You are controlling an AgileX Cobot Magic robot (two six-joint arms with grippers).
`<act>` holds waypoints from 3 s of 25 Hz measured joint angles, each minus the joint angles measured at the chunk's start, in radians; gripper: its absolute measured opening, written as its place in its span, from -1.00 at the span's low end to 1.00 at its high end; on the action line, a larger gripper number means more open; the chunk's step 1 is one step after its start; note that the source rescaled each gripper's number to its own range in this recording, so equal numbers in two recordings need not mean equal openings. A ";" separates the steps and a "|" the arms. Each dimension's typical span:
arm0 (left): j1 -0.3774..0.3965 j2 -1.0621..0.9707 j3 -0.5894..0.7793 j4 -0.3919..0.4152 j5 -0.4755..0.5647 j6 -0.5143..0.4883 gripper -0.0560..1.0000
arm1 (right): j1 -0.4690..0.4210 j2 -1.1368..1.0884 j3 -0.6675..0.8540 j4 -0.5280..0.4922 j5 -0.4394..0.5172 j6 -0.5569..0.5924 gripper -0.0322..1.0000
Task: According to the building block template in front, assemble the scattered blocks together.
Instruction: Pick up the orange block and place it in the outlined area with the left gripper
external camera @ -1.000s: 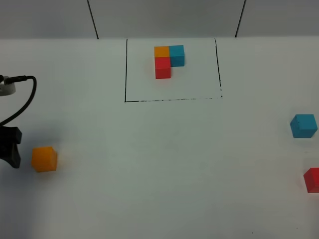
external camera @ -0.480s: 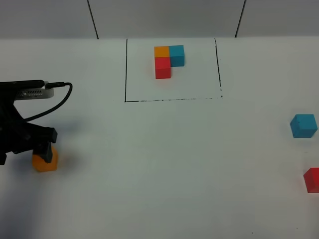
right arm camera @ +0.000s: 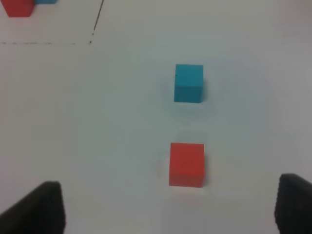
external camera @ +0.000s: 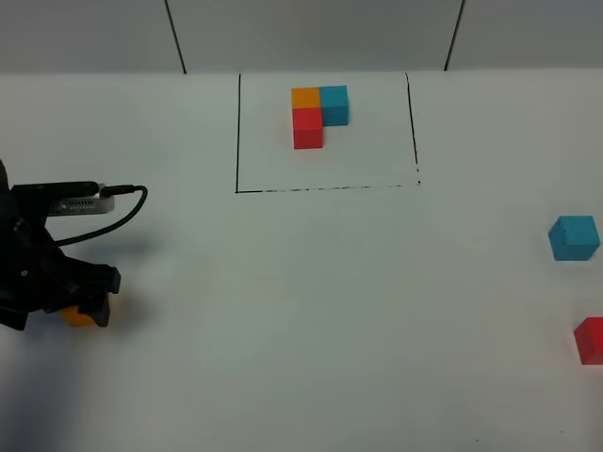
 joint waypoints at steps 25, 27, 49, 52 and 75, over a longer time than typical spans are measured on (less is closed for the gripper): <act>-0.004 0.081 -0.047 0.001 -0.063 0.002 -0.89 | 0.000 0.000 0.000 0.000 0.000 0.000 0.51; -0.021 0.081 -0.102 0.004 0.000 0.040 -0.89 | 0.000 0.000 0.000 0.000 0.000 0.000 0.51; -0.532 0.520 -1.041 0.114 0.513 0.752 -0.89 | 0.000 0.000 0.000 0.000 0.000 0.000 0.51; -0.547 0.635 -1.197 0.098 0.513 0.819 -0.89 | 0.000 0.000 0.000 0.000 0.000 0.000 0.51; -0.595 0.896 -1.486 0.097 0.513 0.929 -0.89 | 0.000 0.000 0.000 0.000 0.000 0.000 0.51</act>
